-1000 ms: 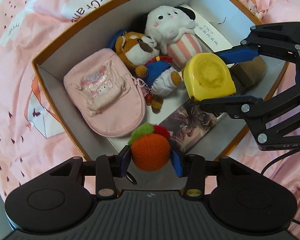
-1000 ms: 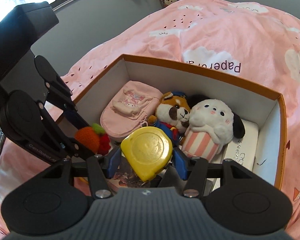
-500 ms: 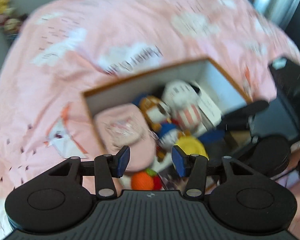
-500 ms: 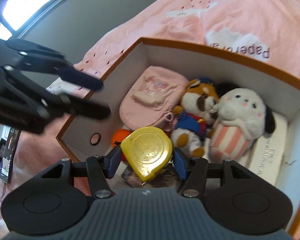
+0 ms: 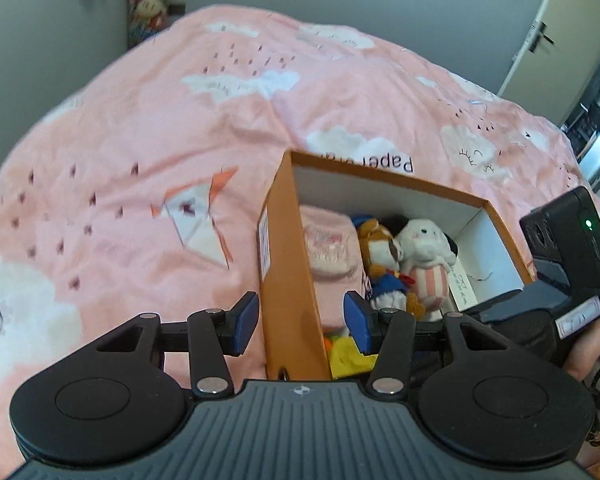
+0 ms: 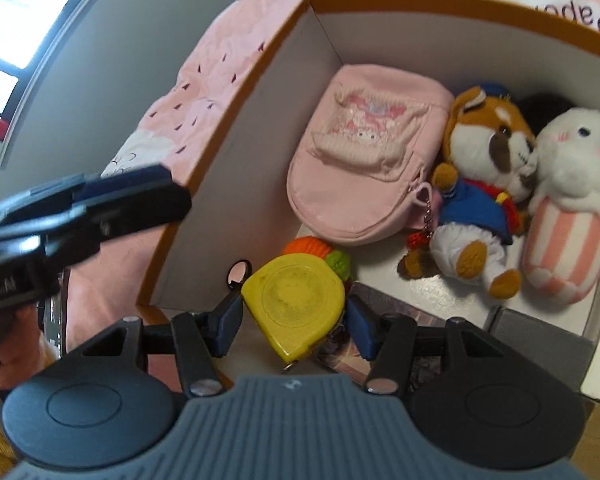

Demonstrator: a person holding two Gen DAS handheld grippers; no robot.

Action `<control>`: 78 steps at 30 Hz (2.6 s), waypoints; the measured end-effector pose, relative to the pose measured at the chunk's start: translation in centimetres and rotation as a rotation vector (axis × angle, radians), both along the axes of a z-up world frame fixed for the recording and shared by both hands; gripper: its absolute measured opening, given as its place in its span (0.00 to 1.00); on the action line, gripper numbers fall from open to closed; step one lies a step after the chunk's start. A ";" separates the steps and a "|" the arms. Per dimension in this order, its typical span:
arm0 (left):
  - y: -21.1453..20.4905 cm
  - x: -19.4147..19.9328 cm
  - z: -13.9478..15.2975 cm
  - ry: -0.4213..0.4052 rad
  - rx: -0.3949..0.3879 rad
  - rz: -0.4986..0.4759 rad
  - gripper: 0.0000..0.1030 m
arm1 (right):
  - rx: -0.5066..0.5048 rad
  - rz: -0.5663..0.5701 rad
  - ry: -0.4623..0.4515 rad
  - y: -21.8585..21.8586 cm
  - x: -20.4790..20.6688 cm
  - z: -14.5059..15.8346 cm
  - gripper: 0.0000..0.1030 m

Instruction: Organize objects

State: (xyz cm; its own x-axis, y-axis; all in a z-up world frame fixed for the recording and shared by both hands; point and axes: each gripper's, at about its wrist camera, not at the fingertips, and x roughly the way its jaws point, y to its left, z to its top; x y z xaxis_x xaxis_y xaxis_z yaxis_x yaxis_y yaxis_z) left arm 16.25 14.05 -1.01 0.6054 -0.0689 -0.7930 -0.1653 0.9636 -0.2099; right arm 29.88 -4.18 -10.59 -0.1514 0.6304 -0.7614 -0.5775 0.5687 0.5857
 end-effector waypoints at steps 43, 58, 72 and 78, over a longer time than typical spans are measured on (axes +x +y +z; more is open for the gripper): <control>-7.9 -6.1 3.6 -0.181 0.079 -0.006 0.66 | -0.032 -0.419 -0.623 -12.7 -10.0 12.1 0.61; -12.8 -10.4 4.2 -0.355 0.280 0.030 0.73 | -0.042 -0.611 -0.877 -16.9 -17.6 12.9 0.97; -13.3 -12.1 2.0 -0.408 0.186 0.043 0.91 | -0.077 -0.632 -0.894 -17.3 -19.3 10.9 0.99; -12.7 -11.5 0.8 -0.385 0.213 0.092 0.91 | -0.096 -0.640 -0.897 -16.9 -19.0 9.8 0.99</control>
